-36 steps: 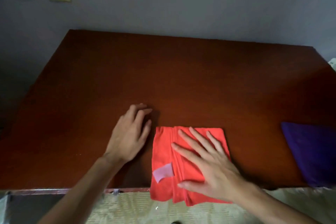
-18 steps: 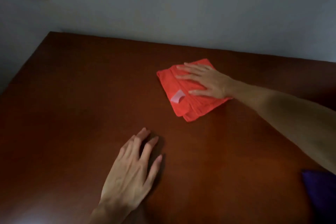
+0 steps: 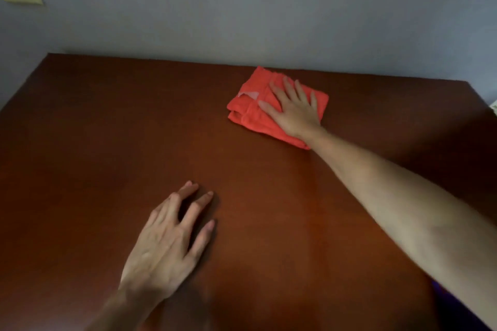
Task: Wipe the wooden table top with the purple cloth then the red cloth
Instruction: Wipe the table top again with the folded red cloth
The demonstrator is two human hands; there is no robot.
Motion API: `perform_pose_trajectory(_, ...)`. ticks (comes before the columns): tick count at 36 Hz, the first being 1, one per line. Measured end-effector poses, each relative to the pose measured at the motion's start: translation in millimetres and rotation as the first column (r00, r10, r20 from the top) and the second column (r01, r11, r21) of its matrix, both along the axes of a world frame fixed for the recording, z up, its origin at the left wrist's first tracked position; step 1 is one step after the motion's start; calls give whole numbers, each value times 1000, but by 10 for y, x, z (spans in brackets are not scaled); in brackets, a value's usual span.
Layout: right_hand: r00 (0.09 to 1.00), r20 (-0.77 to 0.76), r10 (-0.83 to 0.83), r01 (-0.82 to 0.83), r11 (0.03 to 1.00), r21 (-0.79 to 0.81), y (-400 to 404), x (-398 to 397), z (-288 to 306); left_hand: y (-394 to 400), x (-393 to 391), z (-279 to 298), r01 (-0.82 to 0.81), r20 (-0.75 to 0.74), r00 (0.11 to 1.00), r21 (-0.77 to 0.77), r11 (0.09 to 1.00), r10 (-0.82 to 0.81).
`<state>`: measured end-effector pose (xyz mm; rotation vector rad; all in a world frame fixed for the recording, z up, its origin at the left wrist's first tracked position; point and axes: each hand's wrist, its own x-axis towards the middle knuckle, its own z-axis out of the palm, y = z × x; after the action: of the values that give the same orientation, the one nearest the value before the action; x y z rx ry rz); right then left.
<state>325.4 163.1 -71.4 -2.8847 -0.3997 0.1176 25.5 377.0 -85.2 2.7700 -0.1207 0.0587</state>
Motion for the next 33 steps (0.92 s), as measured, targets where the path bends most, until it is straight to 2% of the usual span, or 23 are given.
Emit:
perform_pose_trajectory(7,994,110,-21,21,1000,-5,-621,-2031,-130,-3,-3,-17,-10,31,999,-7,1000,10)
perform_pose_trajectory(10,984,174,36,-37,999,1,-885,-2918,-143,-25,-14,-12,-27,42,999,6,1000,27)
perform_pose_trajectory(14,972,102,213,-209,977,-54,-1241,-3559,-95,-99,-52,22,-21,58,998,82,996,16)
perform_pose_trajectory(19,901,36,432,-428,899,-94,-1476,-3304,-48,-345,-86,45,-34,136,990,100,994,20)
perform_pose_trajectory(25,767,13,641,-635,762,-131,-1601,-2480,16,-996,9,12,90,135,988,-87,992,-78)
perform_pose_trajectory(29,707,13,707,-696,699,-161,-1678,-1614,30,-1237,318,26,18,120,993,-259,966,13)
perform_pose_trajectory(31,697,12,717,-703,686,-188,-1707,-1163,19,-1360,508,15,-7,104,994,-269,963,36)
perform_pose_trajectory(33,705,16,709,-691,692,-210,-1728,-736,2,-1498,662,-18,-14,96,995,-200,980,34)
